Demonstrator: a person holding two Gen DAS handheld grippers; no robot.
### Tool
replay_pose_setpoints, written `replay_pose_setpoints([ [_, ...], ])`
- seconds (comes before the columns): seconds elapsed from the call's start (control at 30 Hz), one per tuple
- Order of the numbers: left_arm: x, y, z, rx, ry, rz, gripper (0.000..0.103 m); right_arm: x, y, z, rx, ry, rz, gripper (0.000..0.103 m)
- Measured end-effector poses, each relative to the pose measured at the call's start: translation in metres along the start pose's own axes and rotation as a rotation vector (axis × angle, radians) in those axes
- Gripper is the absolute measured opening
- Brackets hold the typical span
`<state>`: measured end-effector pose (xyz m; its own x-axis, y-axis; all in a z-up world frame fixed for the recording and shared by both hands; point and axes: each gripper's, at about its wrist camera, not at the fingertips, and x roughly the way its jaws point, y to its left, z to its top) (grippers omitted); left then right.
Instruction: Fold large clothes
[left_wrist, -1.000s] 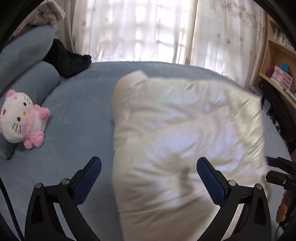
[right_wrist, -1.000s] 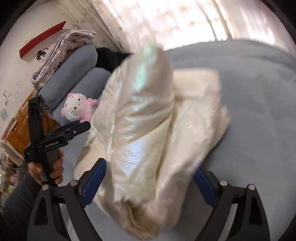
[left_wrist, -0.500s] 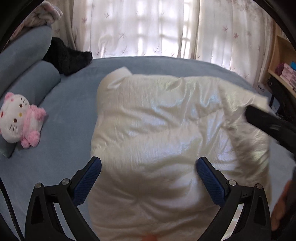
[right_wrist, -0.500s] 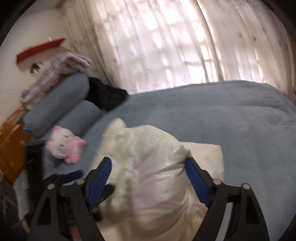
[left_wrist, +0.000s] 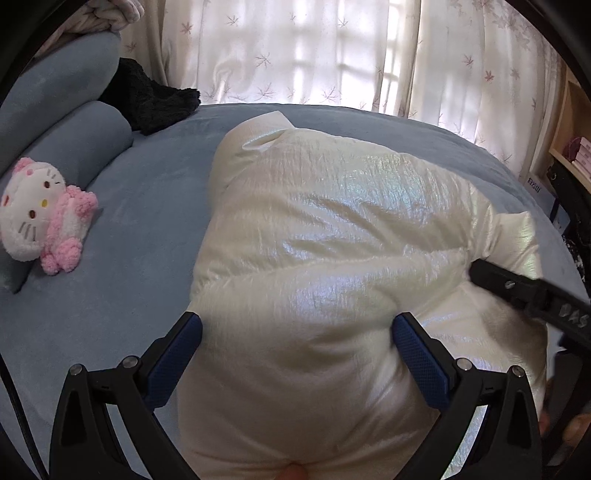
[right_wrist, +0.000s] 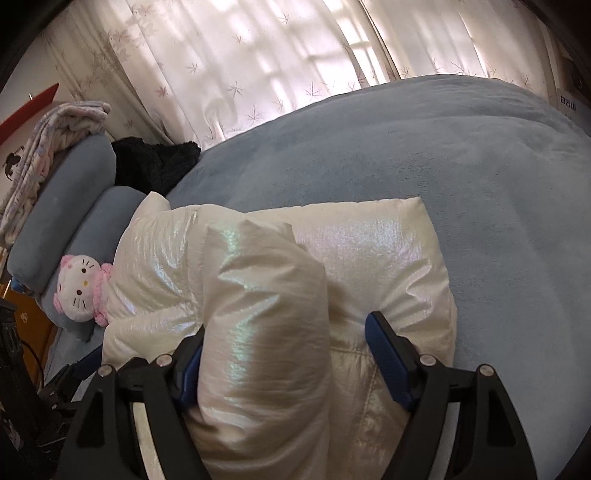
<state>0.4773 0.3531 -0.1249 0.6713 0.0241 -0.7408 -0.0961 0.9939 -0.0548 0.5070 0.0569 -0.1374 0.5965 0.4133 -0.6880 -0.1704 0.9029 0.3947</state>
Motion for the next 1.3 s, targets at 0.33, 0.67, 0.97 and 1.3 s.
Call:
replay_pose_setpoints([
  [0.33, -0.088, -0.022, -0.025, 0.054, -0.017, 0.062, 0.103, -0.104, -0.002, -0.028, -0.073, 0.066, -0.014, 0.079],
  [0.67, -0.239, -0.069, -0.063, 0.099, -0.023, 0.065, 0.103, -0.265, -0.014, -0.087, -0.100, 0.067, -0.018, 0.079],
  [0.97, -0.364, -0.123, -0.111, 0.120, -0.060, 0.068, 0.103, -0.389, -0.003, -0.129, -0.154, 0.031, -0.048, 0.079],
  [1.3, -0.413, -0.166, -0.202, 0.172, -0.094, 0.032, 0.103, -0.443, -0.009, -0.210, -0.209, -0.010, -0.072, 0.081],
])
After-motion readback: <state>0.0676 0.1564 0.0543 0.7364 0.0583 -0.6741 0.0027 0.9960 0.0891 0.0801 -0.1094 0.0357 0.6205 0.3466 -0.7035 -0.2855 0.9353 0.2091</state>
